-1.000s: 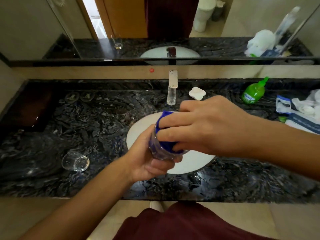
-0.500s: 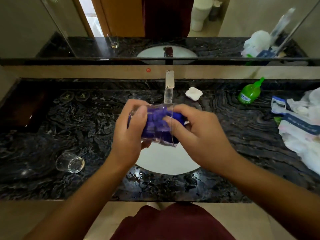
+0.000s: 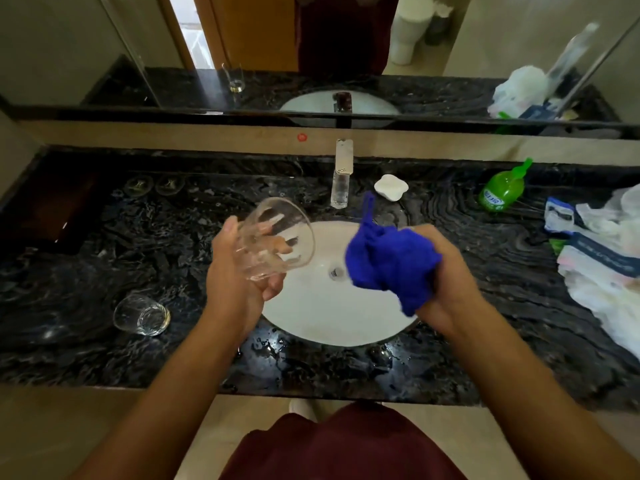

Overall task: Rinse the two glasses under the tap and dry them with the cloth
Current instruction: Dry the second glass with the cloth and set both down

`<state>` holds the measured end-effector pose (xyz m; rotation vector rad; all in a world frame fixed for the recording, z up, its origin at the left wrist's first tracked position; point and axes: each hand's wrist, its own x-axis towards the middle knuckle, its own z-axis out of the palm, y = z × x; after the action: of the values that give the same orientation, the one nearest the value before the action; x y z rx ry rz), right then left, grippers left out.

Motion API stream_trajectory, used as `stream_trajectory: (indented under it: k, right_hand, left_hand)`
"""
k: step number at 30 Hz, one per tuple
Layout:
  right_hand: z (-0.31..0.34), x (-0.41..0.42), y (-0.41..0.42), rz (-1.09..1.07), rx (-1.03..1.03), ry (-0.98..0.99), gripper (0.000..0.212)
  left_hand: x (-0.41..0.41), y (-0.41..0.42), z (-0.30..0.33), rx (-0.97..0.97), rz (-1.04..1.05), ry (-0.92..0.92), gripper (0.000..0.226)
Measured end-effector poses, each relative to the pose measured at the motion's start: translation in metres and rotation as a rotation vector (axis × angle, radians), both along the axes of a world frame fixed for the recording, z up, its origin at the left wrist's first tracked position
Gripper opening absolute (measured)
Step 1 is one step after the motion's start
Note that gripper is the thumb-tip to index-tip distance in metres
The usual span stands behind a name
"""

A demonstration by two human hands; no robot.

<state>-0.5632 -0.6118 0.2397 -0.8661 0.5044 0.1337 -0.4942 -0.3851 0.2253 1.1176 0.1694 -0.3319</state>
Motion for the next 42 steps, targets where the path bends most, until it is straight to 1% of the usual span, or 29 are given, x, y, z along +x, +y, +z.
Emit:
stream_trajectory:
  k: [2, 3, 4, 5, 6, 7, 9, 10, 11, 12, 13, 15, 16, 19, 20, 22, 24, 26, 28, 30, 33, 36, 38, 40, 42]
  right_hand:
    - [-0.013, 0.002, 0.007, -0.006, 0.22, -0.045, 0.01]
    - [-0.018, 0.003, 0.012, 0.028, 0.268, -0.077, 0.009]
    - [-0.023, 0.004, 0.018, 0.061, 0.264, -0.108, 0.007]
    - [-0.027, 0.005, 0.025, 0.102, 0.199, -0.136, 0.008]
    - [-0.03, 0.006, 0.03, 0.161, 0.057, -0.164, 0.015]
    - [-0.032, 0.006, 0.034, 0.239, -0.151, -0.207, 0.025]
    - [-0.034, 0.007, 0.044, 0.429, -0.588, -0.312, 0.053]
    - [-0.036, 0.008, 0.051, 0.524, -0.735, -0.351, 0.066]
    - [-0.037, 0.008, 0.057, 0.585, -0.81, -0.355, 0.075]
    - [-0.037, 0.009, 0.065, 0.607, -0.831, -0.334, 0.078]
    - [-0.038, 0.01, 0.071, 0.605, -0.824, -0.309, 0.077]
    - [-0.043, 0.013, 0.078, 0.583, -0.786, -0.296, 0.067]
    - [-0.045, 0.014, 0.079, 0.574, -0.768, -0.305, 0.064]
    - [-0.046, 0.018, 0.08, 0.569, -0.757, -0.335, 0.062]
    - [-0.046, 0.021, 0.08, 0.576, -0.757, -0.336, 0.063]
    - [-0.047, 0.027, 0.079, 0.613, -0.749, -0.338, 0.062]
    - [-0.047, 0.033, 0.075, 0.676, -0.754, -0.375, 0.063]
    - [-0.044, 0.04, 0.071, 0.748, -0.771, -0.42, 0.066]
    - [-0.042, 0.046, 0.069, 0.822, -0.813, -0.472, 0.068]
    - [-0.043, 0.05, 0.07, 0.911, -0.848, -0.519, 0.068]
    - [-0.046, 0.055, 0.076, 1.012, -0.897, -0.556, 0.068]
    - [-0.052, 0.06, 0.083, 1.125, -0.916, -0.574, 0.069]
    - [-0.053, 0.063, 0.086, 1.197, -0.906, -0.581, 0.068]
    - [-0.056, 0.066, 0.093, 1.22, -0.891, -0.591, 0.068]
    - [-0.062, 0.069, 0.103, 1.196, -0.872, -0.588, 0.066]
  left_hand:
    - [-0.005, 0.004, -0.004, -0.112, 0.002, 0.042, 0.051]
    - [-0.008, 0.005, -0.006, -0.134, 0.002, 0.055, 0.051]
    - [-0.011, 0.005, -0.008, -0.14, 0.003, 0.067, 0.051]
    - [-0.014, 0.006, -0.009, -0.128, 0.011, 0.076, 0.051]
    - [-0.018, 0.005, -0.01, -0.105, 0.028, 0.087, 0.051]
    - [-0.021, 0.005, -0.012, -0.076, 0.058, 0.099, 0.051]
    - [-0.029, 0.005, -0.014, -0.01, 0.132, 0.127, 0.051]
    - [-0.033, 0.005, -0.016, 0.027, 0.164, 0.146, 0.05]
    - [-0.037, 0.007, -0.02, 0.059, 0.189, 0.167, 0.048]
    - [-0.039, 0.009, -0.024, 0.077, 0.198, 0.187, 0.046]
    - [-0.042, 0.011, -0.028, 0.103, 0.191, 0.203, 0.047]
    - [-0.044, 0.021, -0.037, 0.201, 0.18, 0.212, 0.053]
    - [-0.045, 0.028, -0.041, 0.275, 0.172, 0.156, 0.051]
    - [-0.051, 0.055, -0.048, 0.542, 0.082, -0.225, 0.043]
    - [-0.052, 0.061, -0.048, 0.593, 0.028, -0.287, 0.045]
    - [-0.054, 0.07, -0.052, 0.652, -0.061, -0.34, 0.056]
    - [-0.054, 0.076, -0.048, 0.68, -0.104, -0.351, 0.067]
    - [-0.053, 0.081, -0.043, 0.677, -0.16, -0.324, 0.082]
    - [-0.053, 0.084, -0.037, 0.739, -0.218, -0.349, 0.088]
    - [-0.054, 0.083, -0.036, 0.79, -0.243, -0.362, 0.086]
    - [-0.061, 0.086, -0.04, 0.804, -0.209, -0.318, 0.078]
    - [-0.066, 0.097, -0.045, 0.811, -0.207, -0.293, 0.087]
    - [-0.069, 0.104, -0.049, 0.782, -0.22, -0.291, 0.089]
    - [-0.068, 0.113, -0.052, 0.767, -0.213, -0.309, 0.085]
    - [-0.065, 0.123, -0.058, 0.756, -0.175, -0.325, 0.083]
